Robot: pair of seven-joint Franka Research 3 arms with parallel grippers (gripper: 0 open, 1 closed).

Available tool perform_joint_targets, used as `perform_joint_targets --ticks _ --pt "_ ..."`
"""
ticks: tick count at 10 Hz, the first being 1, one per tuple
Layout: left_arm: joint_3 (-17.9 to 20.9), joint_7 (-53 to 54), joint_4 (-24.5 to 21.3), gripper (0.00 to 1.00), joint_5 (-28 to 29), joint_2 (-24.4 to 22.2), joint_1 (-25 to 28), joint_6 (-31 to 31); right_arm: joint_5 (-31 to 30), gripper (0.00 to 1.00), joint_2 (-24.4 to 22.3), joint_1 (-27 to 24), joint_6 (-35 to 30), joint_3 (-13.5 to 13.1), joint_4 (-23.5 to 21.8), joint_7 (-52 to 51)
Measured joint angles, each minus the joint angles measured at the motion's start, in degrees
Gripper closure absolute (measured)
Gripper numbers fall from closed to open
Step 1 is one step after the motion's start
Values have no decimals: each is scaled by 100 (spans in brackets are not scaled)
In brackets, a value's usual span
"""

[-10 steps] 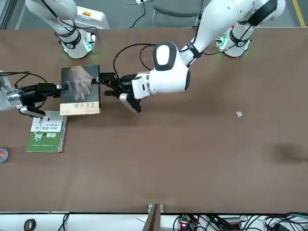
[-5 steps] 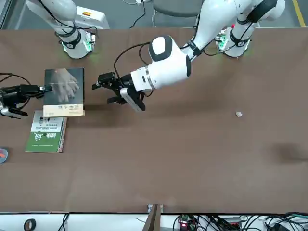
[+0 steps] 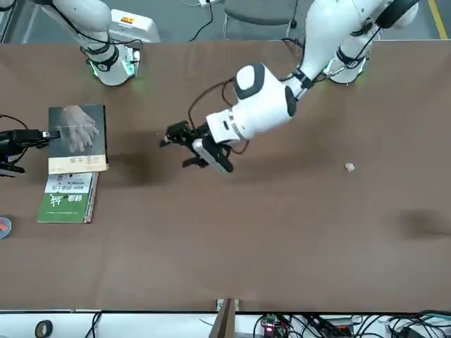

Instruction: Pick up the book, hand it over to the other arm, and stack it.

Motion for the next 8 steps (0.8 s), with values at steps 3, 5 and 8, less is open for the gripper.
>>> perform_joint_targets --ticks 3,5,8 --pt "11 -318 -56 0 1512 -417 1080 -1891 -368 84 349 -116 -177 3 519 -26" --pt "4 -720 -40 0 2577 -778 1622 -3072 -580 84 496 -161 -349 4 918 -5" --pt "12 -1055 -37 0 3607 -1278 2027 -4526 -772 84 750 -211 -632 25 1555 119"
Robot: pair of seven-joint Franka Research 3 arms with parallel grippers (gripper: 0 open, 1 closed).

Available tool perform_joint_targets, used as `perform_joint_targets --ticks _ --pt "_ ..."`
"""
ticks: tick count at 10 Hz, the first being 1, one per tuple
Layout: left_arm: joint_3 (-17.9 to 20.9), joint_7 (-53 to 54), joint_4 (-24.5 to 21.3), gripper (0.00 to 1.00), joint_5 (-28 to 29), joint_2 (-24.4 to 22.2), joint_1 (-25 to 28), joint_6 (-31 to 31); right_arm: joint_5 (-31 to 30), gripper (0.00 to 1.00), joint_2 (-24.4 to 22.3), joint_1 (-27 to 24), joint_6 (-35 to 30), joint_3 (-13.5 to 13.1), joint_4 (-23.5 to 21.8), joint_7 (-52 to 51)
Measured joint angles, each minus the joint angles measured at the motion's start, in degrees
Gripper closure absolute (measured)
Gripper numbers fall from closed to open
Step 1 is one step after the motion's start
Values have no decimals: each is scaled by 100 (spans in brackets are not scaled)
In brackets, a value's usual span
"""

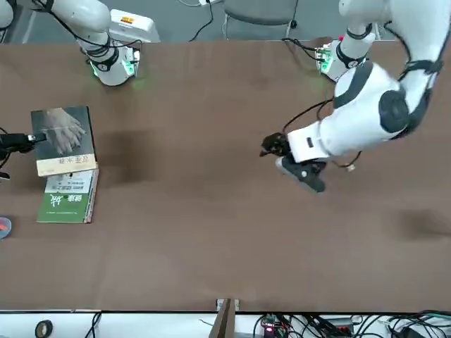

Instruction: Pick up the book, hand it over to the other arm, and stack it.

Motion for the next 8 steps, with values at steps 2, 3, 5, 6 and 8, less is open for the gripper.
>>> perform_joint_targets --ticks 2,3,5,6,8 --pt "1 -19 -18 0 638 -175 288 -636 -152 84 172 -63 -142 42 366 8" --pt "2 -11 -26 0 892 -212 458 -796 -188 84 245 -100 -185 55 509 8" --pt "4 2 -53 0 1144 -268 837 -975 -196 84 371 -220 -210 69 736 -20" --pt "2 7 -95 0 1180 -301 1043 -1014 -200 84 439 -281 -211 77 849 -65" --pt "5 19 -256 0 1219 -392 1473 -1024 -206 84 628 -386 -211 84 1077 -220"
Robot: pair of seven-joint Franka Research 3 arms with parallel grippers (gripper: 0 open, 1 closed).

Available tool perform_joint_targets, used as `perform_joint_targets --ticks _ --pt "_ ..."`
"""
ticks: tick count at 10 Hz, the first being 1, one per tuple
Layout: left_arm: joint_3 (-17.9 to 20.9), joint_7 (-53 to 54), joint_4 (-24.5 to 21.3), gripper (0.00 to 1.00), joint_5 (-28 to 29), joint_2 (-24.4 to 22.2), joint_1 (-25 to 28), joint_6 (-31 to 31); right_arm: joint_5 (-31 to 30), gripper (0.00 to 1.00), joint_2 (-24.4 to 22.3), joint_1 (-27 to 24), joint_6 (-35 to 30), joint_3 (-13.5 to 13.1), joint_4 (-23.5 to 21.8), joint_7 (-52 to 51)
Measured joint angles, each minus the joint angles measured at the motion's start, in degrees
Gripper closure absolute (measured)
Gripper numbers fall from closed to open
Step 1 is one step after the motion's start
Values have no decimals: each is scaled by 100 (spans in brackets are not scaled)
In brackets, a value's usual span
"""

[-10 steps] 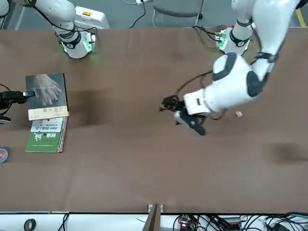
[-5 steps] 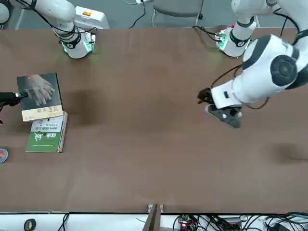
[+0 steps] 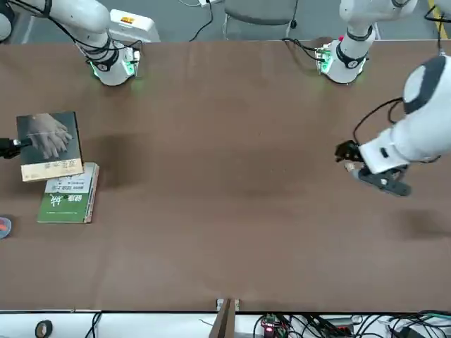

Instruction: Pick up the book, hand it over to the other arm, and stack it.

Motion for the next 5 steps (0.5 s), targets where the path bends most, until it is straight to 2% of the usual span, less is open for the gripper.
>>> perform_joint_targets --ticks 2,5 --pt "0 19 -98 0 191 -51 356 3 -6 84 234 -67 1 2 157 -329" --pt "-2 -11 -155 0 543 -115 586 28 -154 84 484 -103 3 7 249 -846"
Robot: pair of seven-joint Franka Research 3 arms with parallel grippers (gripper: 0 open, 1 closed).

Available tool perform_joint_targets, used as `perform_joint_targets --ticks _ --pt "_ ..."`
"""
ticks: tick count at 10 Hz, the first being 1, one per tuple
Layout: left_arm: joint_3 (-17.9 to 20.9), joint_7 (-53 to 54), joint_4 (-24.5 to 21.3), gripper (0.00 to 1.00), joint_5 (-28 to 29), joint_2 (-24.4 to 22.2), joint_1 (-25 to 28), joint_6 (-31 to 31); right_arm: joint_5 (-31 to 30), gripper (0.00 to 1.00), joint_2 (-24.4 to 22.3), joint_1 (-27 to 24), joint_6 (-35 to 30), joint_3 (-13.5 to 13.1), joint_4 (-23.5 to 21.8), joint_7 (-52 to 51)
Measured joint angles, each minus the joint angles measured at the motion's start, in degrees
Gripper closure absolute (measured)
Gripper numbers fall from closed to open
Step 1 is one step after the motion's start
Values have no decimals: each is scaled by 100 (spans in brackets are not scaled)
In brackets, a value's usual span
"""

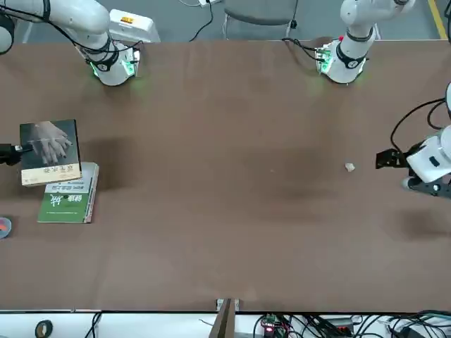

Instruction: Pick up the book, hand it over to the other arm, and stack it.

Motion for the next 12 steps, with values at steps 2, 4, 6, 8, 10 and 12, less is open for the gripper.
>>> perform_joint_targets --ticks 2,4,6,8,10,12 --pt "-1 -21 -243 0 58 -170 93 176 -148 84 97 -40 28 0 19 -355" --pt "25 -28 -767 0 58 -537 98 558 -279 84 186 -126 90 -1 33 -618" --pt "561 -69 -1248 0 58 -1001 -420 608 -387 84 232 -205 190 -2 41 -844" --pt "1931 -110 -1488 0 57 -1422 -1701 238 -518 84 276 -247 314 -2 46 -1060" --pt "3156 -112 -1560 0 55 -1755 -2809 -34 -631 84 325 -265 416 -4 54 -1167" --pt "3597 -112 -1581 0 55 -1999 -3185 -143 -723 84 366 -288 488 -5 81 -1222"
